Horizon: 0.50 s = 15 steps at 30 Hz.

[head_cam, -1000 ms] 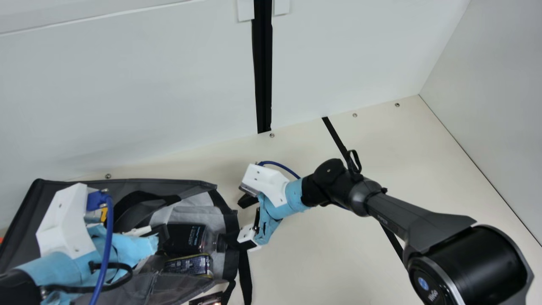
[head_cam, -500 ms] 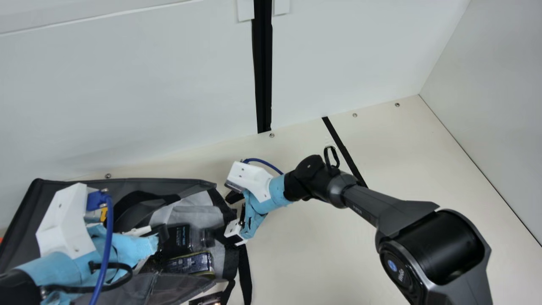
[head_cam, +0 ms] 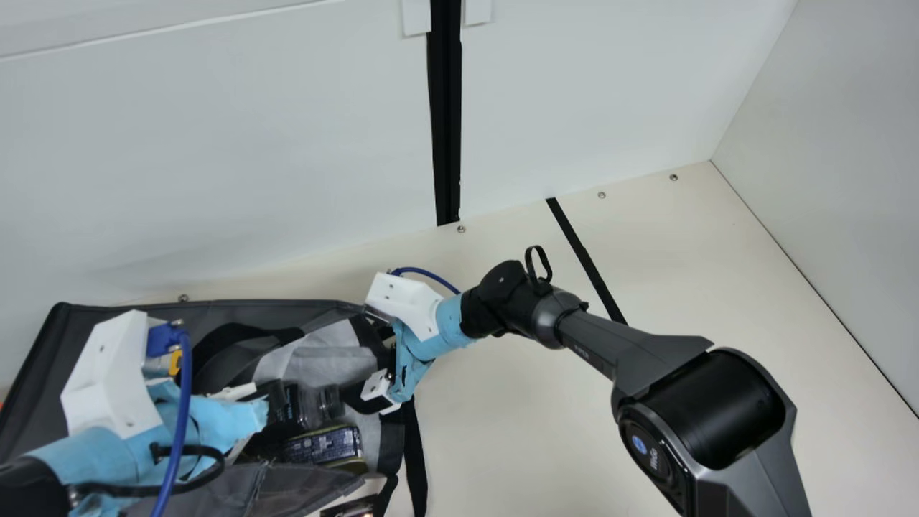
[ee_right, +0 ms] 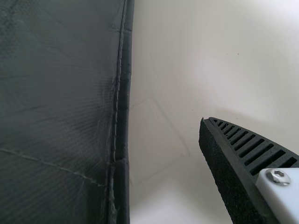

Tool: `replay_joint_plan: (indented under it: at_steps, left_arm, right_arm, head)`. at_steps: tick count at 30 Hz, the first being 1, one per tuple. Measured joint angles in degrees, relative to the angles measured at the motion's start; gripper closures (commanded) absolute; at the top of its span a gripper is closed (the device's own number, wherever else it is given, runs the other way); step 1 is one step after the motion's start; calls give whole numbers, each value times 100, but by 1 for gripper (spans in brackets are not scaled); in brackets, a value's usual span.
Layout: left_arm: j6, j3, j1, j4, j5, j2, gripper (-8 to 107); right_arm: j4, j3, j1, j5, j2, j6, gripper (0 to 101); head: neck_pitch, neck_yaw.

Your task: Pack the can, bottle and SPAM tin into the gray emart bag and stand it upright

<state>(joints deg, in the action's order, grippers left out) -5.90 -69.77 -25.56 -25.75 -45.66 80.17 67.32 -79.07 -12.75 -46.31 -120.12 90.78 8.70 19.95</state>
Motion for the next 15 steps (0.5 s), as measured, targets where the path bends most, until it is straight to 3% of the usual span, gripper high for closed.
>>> replay_joint_plan:
  at_steps: [14, 15]
  left_arm:
    - [0, 0, 0, 0, 0, 0, 107]
    - [0, 0, 0, 0, 0, 0, 107]
  right_arm:
    - [-12, 251, 18, -273, 150, -260, 100]
    - [-21, 289, 34, -297, 178, -292, 101]
  head:
    - [0, -9]
    - [0, 0]
